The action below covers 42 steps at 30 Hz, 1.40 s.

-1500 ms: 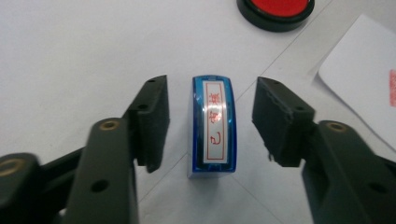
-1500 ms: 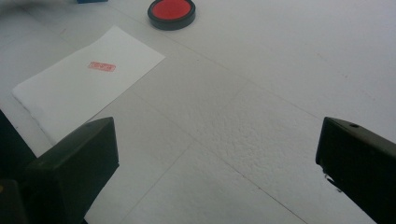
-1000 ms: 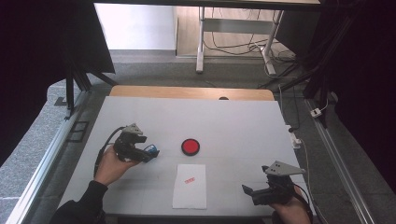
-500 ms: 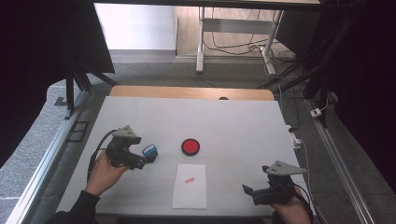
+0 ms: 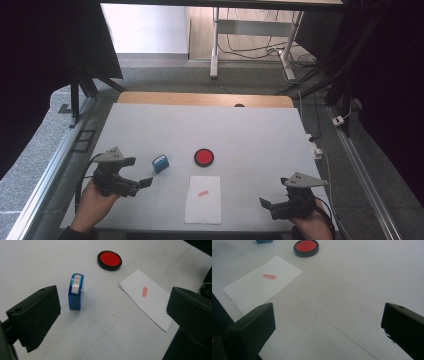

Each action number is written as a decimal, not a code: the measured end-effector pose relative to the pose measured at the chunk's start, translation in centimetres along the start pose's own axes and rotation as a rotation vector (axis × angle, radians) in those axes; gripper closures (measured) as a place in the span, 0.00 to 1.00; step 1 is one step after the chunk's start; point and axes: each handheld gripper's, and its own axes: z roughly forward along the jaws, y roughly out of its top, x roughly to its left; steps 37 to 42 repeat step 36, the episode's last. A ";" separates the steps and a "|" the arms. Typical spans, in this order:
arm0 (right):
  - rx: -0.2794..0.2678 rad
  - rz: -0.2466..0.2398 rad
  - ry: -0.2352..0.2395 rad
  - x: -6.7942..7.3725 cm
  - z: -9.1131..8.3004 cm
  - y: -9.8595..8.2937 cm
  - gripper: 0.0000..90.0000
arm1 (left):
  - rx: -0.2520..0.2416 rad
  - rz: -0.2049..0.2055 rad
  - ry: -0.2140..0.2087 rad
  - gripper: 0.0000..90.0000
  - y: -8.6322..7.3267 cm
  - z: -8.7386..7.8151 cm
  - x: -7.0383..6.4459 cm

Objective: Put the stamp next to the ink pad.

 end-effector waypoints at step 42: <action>0.010 -0.001 -0.007 0.0 0.1 0.0 0.00 | 0.063 -0.093 0.143 0.00 -6.7 -4.3 -0.2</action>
